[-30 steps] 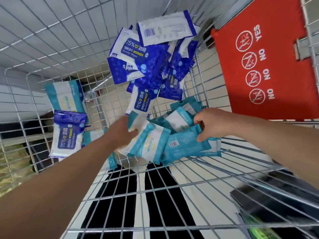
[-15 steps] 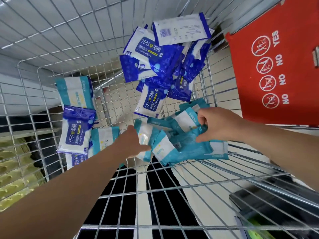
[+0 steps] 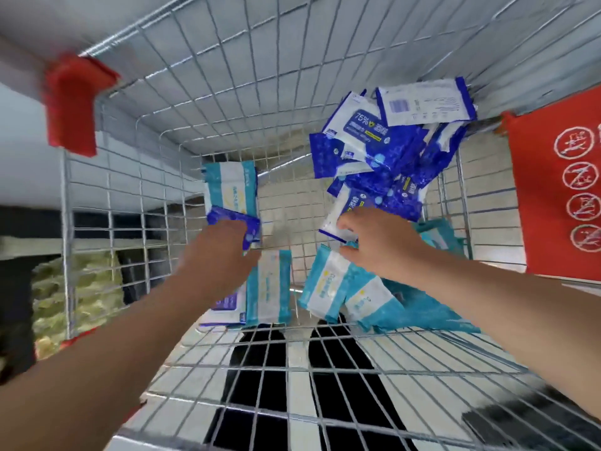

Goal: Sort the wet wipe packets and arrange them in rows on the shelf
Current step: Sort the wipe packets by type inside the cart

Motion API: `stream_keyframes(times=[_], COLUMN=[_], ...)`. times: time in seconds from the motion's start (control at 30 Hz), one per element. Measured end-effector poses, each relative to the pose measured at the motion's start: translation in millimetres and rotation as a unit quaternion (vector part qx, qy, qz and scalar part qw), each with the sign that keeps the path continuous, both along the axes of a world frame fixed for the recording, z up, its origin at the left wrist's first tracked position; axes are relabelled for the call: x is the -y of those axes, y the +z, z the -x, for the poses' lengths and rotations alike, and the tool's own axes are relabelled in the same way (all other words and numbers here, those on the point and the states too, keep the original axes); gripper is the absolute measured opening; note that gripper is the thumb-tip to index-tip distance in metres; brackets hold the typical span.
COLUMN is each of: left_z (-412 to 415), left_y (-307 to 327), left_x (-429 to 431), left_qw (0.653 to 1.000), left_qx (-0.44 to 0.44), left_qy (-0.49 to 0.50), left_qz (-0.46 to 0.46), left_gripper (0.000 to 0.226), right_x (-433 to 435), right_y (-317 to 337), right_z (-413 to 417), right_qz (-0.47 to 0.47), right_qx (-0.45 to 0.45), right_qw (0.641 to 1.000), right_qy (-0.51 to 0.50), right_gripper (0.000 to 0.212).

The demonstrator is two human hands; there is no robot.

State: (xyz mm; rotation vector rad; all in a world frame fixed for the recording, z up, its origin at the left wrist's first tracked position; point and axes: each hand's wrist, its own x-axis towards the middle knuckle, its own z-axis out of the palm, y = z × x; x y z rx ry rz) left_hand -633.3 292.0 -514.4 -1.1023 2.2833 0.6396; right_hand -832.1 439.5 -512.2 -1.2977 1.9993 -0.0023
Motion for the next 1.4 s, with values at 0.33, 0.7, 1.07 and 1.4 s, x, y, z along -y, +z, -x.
stream_keyframes(times=[0.33, 0.7, 1.07, 1.4], left_z=[-38.5, -55.7, -6.8, 15.0], left_y=[-46.8, -50.8, -48.5, -70.2], left_x=[27.1, 22.4, 65.4, 75.4], left_qw=[0.986, 0.997, 0.975, 0.942], left_qx=[-0.063, 0.029, -0.074, -0.133], left_qy=[0.152, 0.062, 0.209, 0.297], left_qz=[-0.038, -0.047, -0.019, -0.086], left_gripper=[0.047, 0.026, 0.036, 0.014], right_x=[56.0, 49.1, 106.5, 122.9], right_y=[-66.2, -84.7, -55.7, -90.7], right_z=[-77.1, -83.8, -4.9, -27.1], right_qz=[-0.034, -0.090, 0.033, 0.033], right_qx=[0.107, 0.110, 0.198, 0.204], right_qw=[0.993, 0.989, 0.940, 0.911], right_qy=[-0.038, -0.044, -0.277, -0.358], right_gripper=[0.046, 0.027, 0.022, 0.012])
